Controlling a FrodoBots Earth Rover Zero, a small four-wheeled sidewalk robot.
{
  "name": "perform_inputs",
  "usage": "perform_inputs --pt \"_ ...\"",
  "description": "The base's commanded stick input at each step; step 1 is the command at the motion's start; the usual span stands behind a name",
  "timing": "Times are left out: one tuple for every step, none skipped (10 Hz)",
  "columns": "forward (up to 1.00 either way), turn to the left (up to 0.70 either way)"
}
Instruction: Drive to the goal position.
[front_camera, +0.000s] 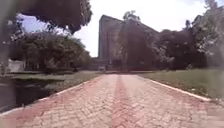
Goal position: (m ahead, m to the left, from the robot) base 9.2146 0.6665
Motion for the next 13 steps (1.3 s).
perform_inputs --pt "0.7 0.0" --pt "0.7 0.0" --pt "0.7 0.0" --pt "0.7 0.0" --pt "0.7 0.0" --pt "0.7 0.0" --pt "0.7 0.0" --pt "0.7 0.0" --pt "0.7 0.0" --pt "0.7 0.0" --pt "0.7 0.0" --pt "0.7 0.0" --pt "0.7 0.0"
